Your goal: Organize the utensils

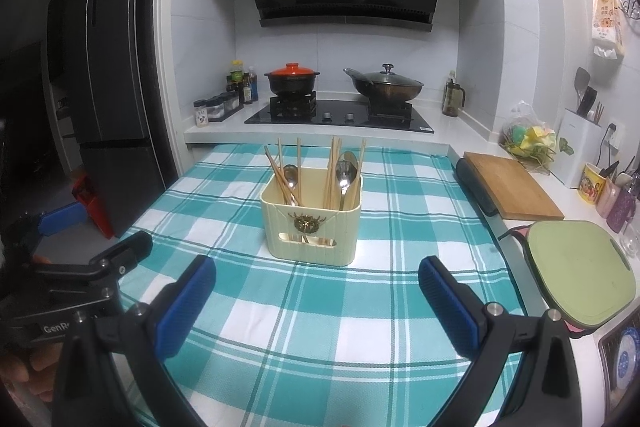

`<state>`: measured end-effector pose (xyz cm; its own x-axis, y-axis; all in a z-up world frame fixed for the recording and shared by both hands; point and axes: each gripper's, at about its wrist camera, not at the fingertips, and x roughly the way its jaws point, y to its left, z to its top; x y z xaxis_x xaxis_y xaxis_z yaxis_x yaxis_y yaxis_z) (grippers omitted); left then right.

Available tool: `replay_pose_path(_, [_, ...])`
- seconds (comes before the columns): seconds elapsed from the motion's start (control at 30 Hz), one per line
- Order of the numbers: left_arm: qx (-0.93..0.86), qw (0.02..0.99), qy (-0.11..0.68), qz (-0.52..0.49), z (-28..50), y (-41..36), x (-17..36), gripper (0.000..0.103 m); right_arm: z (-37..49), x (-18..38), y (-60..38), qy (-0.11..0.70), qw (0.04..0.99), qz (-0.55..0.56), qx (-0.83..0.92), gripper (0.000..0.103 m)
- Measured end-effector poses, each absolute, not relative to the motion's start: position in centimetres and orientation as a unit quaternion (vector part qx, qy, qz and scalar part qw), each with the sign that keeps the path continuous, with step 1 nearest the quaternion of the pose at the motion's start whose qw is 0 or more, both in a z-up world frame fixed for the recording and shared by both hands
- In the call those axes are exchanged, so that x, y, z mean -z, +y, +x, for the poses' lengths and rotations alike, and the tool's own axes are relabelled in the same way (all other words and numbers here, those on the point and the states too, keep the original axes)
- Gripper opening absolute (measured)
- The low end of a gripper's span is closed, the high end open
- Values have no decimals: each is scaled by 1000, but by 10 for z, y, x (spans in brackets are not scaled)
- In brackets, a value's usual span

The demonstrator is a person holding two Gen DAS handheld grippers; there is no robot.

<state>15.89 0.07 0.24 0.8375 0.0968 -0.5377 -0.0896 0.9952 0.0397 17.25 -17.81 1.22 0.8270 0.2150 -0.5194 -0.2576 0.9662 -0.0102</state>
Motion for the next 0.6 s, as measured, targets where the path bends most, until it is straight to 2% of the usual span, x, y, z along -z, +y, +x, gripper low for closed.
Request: replay_pose_path(0.6, [-49,958,281,8,158,0,-6,103,168,-19,-179,269,955,-44,-117,103])
